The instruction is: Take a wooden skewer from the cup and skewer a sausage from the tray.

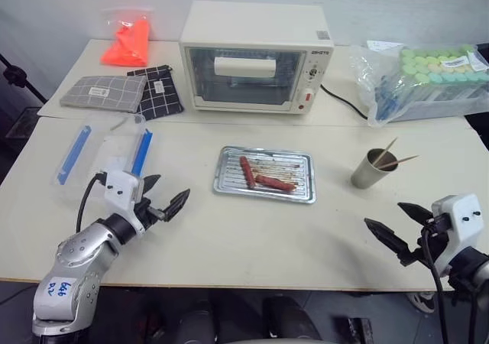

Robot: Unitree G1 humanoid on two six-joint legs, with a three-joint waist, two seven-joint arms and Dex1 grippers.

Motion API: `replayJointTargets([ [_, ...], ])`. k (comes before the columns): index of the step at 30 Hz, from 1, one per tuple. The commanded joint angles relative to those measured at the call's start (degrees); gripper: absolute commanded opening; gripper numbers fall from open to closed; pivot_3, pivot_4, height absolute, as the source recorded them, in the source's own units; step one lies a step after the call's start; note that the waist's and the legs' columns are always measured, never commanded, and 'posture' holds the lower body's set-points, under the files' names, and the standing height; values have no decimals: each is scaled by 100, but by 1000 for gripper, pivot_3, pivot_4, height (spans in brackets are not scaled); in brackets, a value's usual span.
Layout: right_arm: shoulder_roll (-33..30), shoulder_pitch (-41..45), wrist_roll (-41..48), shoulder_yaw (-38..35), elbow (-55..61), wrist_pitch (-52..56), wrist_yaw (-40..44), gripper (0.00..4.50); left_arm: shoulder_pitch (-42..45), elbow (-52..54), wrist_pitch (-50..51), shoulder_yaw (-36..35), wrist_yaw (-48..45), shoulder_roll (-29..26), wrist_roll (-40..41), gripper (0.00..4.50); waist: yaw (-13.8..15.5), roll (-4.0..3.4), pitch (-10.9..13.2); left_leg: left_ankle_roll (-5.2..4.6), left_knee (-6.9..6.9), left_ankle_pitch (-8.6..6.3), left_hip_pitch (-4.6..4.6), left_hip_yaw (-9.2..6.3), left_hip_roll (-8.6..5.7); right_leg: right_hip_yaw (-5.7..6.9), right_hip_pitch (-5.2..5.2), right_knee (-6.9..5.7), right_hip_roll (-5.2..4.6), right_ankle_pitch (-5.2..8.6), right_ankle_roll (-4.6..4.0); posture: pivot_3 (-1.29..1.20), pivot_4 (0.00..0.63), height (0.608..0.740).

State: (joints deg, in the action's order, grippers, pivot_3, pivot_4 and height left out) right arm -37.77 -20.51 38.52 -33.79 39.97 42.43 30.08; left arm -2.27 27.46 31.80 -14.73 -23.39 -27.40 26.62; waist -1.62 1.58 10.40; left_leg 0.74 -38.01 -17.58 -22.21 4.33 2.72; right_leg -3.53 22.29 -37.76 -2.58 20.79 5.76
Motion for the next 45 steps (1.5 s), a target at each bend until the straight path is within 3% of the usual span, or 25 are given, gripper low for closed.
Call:
replayJointTargets([
  [1, 40, 30, -55, -2, 36, -133, -70, 4500, -4, 238, -87, 2, 61, 47, -7, 4439, 0, 0, 0, 0, 0, 0, 0, 0, 0, 0, 0, 0, 0, 0, 0, 0, 150, 740],
  [25, 411, 2, -340, 197, 134, -162, -535, 4500, 509, -239, -205, 204, -97, 58, -92, 4439, -1, 0, 0, 1, 0, 1, 1, 0, 1, 0, 1, -2, 2, 0, 0, 0, 150, 740],
  [34, 533, -24, -256, 79, 210, -103, -670, 4500, 660, -255, -149, 223, -560, -65, 170, 4439, 1, 0, 0, 2, 0, 1, 0, 1, 0, 0, 1, -2, 0, 0, 0, 0, 150, 740],
  [39, 598, 348, 212, -163, 138, 148, -967, 4500, 1025, -290, 66, 220, -1002, -345, 437, 4439, -8, 0, 0, 2, 0, 1, 1, 1, -1, 0, 0, -3, 0, 0, 0, 0, 150, 740],
  [45, 584, 1377, 1226, -628, -123, 722, -1818, 4500, 1882, -483, 862, 181, -1874, -780, 1533, 4439, -5, -3, 2, 27, -1, 16, -3, 2, 0, 1, 6, -7, 2, 0, 0, 0, 150, 740],
])
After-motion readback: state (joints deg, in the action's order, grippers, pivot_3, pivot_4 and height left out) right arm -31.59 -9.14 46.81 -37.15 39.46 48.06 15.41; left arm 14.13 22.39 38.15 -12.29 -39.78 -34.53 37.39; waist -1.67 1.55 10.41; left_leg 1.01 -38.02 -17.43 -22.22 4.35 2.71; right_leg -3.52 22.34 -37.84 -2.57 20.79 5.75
